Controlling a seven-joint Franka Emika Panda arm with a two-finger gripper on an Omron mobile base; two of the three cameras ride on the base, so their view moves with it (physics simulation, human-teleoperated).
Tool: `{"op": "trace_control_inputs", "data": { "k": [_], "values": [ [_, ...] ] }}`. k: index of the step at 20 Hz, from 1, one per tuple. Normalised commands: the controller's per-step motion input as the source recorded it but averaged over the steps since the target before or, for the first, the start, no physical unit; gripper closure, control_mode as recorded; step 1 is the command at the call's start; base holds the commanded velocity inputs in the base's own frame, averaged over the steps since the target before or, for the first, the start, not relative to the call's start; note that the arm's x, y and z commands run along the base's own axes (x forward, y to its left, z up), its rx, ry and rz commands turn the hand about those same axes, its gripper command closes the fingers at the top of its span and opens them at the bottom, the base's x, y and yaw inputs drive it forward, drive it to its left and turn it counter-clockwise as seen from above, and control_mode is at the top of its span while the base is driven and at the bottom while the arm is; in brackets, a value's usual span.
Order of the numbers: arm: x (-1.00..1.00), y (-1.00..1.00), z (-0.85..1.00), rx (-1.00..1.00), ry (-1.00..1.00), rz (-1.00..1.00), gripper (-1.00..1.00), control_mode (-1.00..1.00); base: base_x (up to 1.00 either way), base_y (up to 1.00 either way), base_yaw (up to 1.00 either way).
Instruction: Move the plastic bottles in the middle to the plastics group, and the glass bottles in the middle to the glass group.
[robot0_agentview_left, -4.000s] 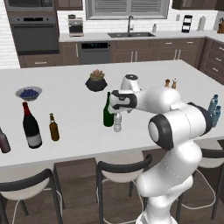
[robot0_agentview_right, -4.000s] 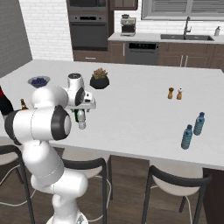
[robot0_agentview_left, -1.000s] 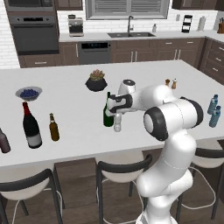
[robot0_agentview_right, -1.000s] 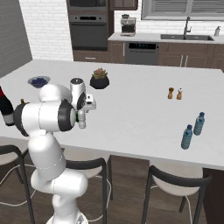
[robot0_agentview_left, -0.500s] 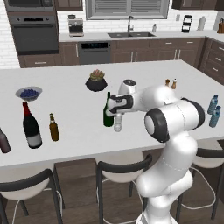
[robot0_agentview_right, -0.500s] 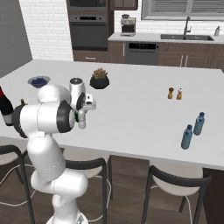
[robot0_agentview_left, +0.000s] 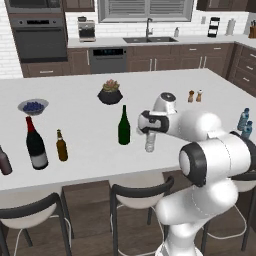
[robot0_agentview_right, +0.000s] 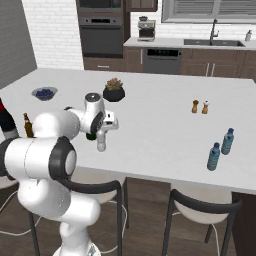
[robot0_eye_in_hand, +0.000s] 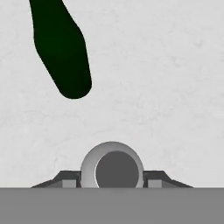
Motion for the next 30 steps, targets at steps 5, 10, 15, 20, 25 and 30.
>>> {"op": "trace_control_inputs", "data": {
  "k": [5,10,15,20,25,30],
  "values": [
    [-0.02,-0.99,0.51,0.00,0.06,-0.15,1.00,-1.00,0.00,0.00,0.00],
    [0.00,-1.00,0.44,0.00,0.15,-0.20,1.00,-1.00,0.00,0.00,0.00],
    [0.00,-1.00,0.11,0.00,0.09,-0.22,1.00,-1.00,0.00,0.00,0.00],
    [-0.04,-0.94,-0.12,0.00,0.00,-0.21,1.00,-1.00,0.00,0.00,0.00],
    [-0.03,-0.82,-0.15,0.00,0.00,-0.19,1.00,-1.00,0.00,0.00,0.00],
    [0.00,-0.84,0.00,0.00,-0.01,-0.21,1.00,-1.00,0.00,0.00,0.00]
  ]
}}
